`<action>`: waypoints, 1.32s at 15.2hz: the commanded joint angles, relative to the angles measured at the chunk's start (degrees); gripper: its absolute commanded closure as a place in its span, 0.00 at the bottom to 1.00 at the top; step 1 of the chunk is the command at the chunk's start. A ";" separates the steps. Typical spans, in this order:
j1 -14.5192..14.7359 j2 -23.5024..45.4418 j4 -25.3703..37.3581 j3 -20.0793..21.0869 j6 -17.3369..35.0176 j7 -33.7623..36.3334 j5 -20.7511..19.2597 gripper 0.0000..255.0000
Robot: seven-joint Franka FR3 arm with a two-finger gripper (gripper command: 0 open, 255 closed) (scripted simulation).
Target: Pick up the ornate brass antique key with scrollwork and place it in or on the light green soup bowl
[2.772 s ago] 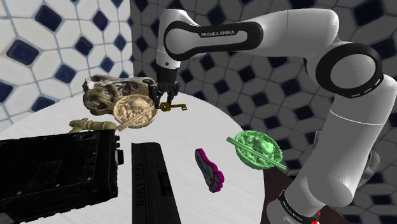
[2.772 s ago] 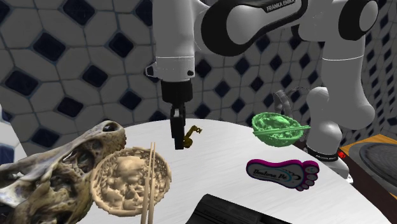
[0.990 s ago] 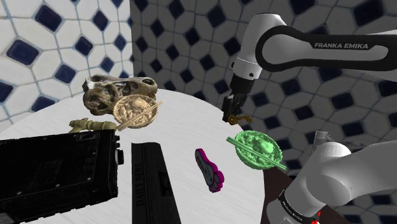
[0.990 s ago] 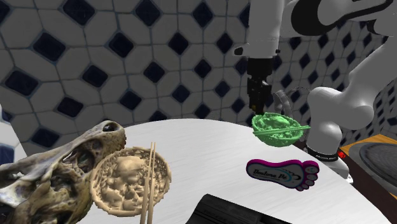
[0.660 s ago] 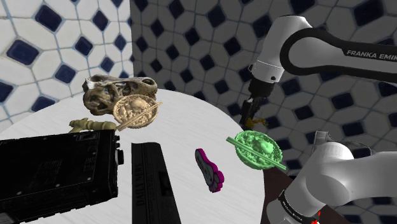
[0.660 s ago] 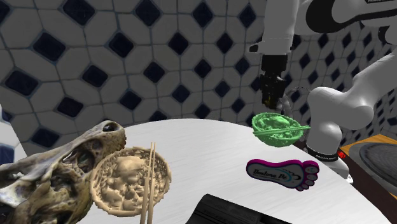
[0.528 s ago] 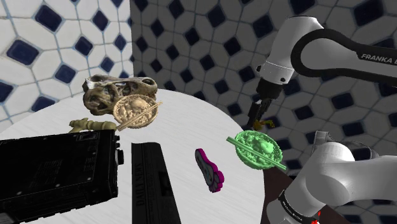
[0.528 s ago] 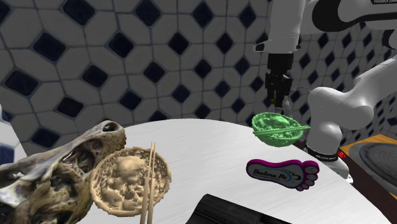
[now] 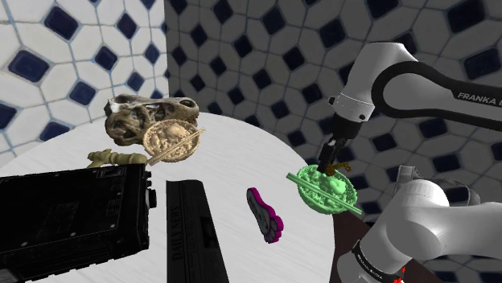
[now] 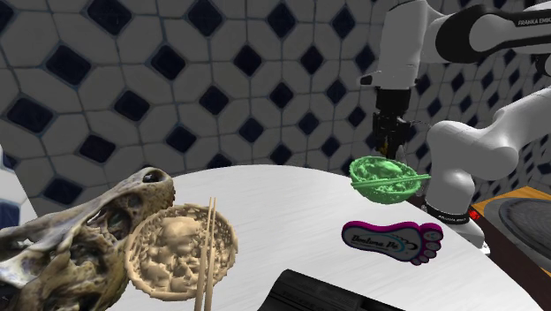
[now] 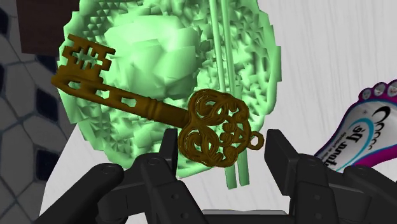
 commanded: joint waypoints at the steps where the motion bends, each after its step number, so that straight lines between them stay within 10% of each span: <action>1: 0.03 0.02 -1.65 0.11 1.69 -0.13 0.12 1.00; 15: 0.19 -0.21 -6.92 0.45 6.71 -0.53 0.54 1.00; 16: 0.19 -0.21 -6.92 0.45 6.71 -0.53 0.54 0.00; 20: 0.19 -0.21 -6.92 0.45 6.71 -0.53 0.54 0.00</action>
